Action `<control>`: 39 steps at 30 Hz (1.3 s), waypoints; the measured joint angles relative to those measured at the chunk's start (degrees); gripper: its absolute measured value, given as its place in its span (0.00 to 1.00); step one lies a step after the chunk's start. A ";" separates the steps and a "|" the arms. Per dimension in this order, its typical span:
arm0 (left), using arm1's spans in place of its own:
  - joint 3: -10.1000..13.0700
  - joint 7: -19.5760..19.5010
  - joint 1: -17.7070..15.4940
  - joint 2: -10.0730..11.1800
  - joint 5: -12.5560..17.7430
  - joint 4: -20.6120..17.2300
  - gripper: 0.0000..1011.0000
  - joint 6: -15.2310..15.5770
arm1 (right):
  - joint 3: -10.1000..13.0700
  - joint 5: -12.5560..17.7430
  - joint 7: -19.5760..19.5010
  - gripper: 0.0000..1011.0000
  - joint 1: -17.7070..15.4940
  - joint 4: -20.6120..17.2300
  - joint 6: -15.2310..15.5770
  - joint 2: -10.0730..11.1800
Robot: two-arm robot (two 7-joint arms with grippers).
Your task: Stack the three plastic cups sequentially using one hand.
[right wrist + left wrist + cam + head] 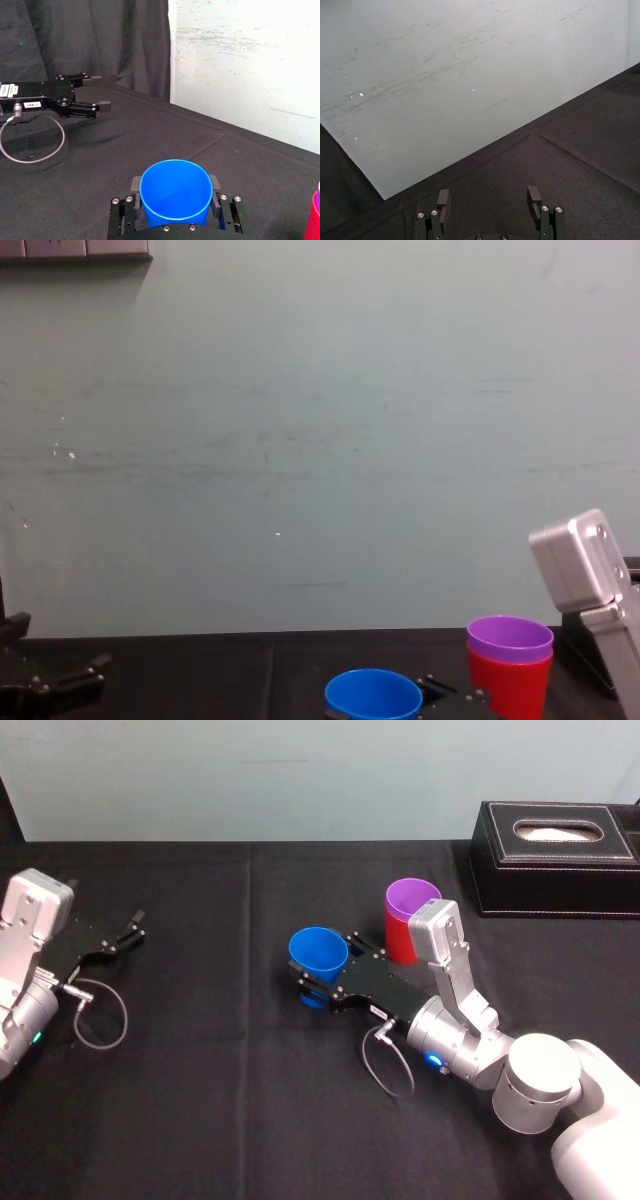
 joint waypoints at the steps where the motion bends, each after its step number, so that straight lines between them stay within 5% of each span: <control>1: 0.00 0.00 0.00 0.00 0.00 0.00 0.99 0.00 | 0.00 0.00 0.00 0.77 0.00 0.00 0.00 0.00; 8: 0.00 0.00 0.00 0.00 0.00 0.00 0.99 0.00 | 0.21 -0.02 -0.04 0.74 -0.33 -2.07 0.62 0.61; 25: 0.00 0.00 0.00 0.00 0.00 0.00 0.99 0.00 | 2.87 3.08 -0.14 0.73 -2.21 -16.16 6.63 5.57; 39: 0.00 0.00 0.00 0.00 0.00 0.00 0.99 0.00 | 6.83 5.58 -1.23 0.73 -0.86 -18.94 8.31 9.22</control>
